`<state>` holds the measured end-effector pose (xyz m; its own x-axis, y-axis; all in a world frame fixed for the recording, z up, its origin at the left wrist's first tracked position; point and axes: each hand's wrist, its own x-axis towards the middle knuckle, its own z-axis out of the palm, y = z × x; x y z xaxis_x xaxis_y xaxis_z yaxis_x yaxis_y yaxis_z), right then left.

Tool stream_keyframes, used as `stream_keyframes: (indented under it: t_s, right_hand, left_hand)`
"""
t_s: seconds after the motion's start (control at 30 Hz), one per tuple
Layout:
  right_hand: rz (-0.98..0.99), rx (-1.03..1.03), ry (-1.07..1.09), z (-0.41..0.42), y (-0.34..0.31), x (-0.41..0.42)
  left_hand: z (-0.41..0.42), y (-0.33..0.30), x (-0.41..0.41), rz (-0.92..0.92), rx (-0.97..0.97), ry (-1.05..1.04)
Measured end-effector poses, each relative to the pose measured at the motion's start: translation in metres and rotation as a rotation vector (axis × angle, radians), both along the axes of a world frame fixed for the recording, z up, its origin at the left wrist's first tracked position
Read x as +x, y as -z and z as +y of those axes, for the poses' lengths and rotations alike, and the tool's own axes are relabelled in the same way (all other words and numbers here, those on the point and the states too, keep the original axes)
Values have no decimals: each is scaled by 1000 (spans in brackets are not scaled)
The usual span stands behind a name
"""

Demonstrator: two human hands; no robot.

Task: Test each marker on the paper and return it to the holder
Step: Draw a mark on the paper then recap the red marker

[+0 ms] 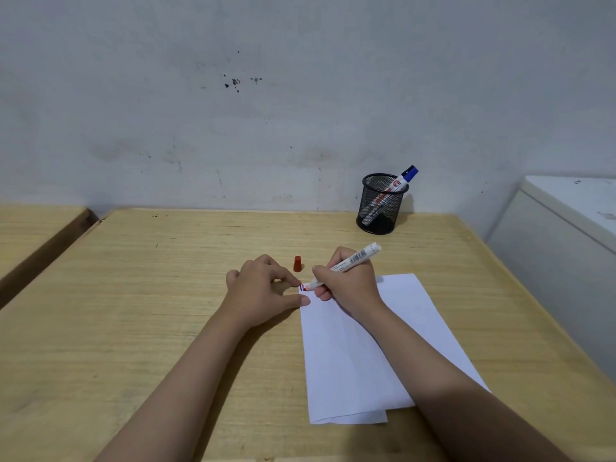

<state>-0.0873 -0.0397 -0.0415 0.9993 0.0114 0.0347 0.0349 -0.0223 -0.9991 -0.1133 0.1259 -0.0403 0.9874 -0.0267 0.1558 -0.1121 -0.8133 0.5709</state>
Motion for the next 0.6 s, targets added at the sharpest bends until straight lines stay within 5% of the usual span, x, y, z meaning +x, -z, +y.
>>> stream_keyframes:
  t_s: [0.6]
  right_hand:
    - [169,544,228,-8,-14,1]
  left_hand:
    - [-10,-7,21,-67,-172,135]
